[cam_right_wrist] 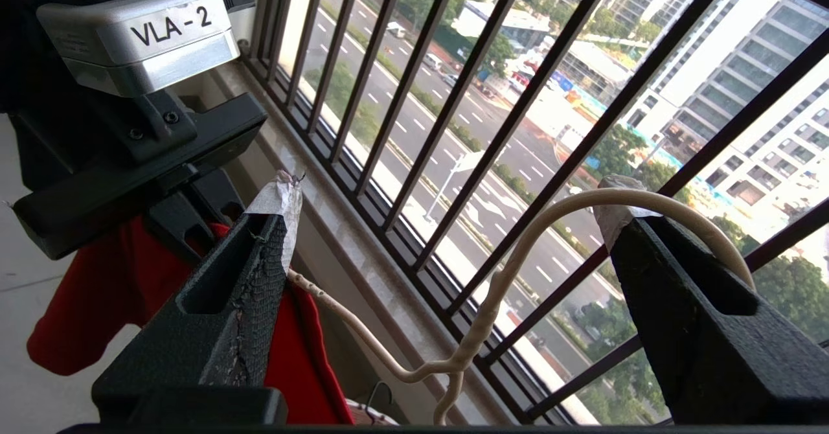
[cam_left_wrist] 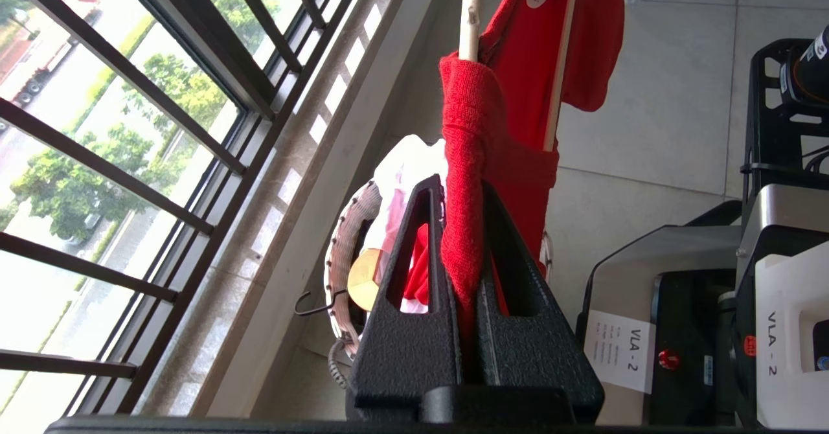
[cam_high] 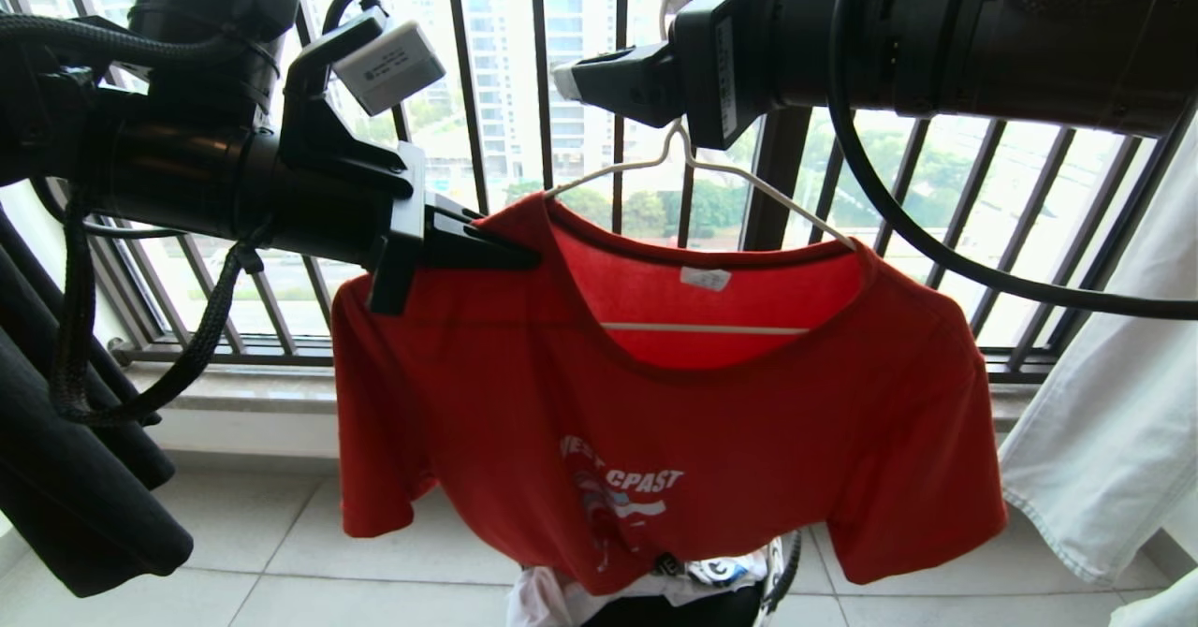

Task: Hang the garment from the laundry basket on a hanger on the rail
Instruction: Hang the clothes rack on the clothesline

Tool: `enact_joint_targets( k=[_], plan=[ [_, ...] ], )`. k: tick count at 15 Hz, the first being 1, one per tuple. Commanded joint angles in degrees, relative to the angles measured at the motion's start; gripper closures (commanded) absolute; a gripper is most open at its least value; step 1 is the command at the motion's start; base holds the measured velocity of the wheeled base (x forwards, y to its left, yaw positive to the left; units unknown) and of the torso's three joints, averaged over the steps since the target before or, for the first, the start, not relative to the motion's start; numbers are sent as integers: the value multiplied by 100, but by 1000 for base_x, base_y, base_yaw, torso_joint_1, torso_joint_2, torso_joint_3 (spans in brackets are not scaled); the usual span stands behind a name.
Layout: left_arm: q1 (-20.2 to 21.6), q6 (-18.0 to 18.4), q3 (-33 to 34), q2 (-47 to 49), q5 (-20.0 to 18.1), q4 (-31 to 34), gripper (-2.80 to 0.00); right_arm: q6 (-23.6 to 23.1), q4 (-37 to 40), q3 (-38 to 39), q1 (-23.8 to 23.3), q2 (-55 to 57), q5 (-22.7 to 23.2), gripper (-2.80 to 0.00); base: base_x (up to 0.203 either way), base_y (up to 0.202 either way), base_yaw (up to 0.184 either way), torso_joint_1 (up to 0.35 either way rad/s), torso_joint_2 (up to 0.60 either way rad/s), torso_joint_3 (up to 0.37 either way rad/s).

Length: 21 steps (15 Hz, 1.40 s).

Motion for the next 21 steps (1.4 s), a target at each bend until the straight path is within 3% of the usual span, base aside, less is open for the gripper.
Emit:
enact_joint_targets(
  k=[1, 5, 9, 15, 21],
  plan=[
    [2, -32, -7, -76, -12, 13, 0, -5, -6, 63, -140, 47, 5, -280, 0, 0, 0, 0, 0, 0],
    [2, -232, -2, -188, 75, -2, 0, 35, -7, 156, -230, 127, -2, -280, 0, 0, 0, 0, 0, 0],
    [2, -701, 241, -262, 277, -807, 0, 272, -7, 325, -235, 55, -2, -280, 0, 0, 0, 0, 0, 0],
    [2, -749, 244, -317, 296, -814, 0, 350, -50, 788, -438, -270, -2, -280, 0, 0, 0, 0, 0, 0],
    [37, -907, 209, -344, 322, -822, 0, 551, -61, 1321, -981, -736, 20, -280, 0, 0, 0, 0, 0, 0]
  ],
)
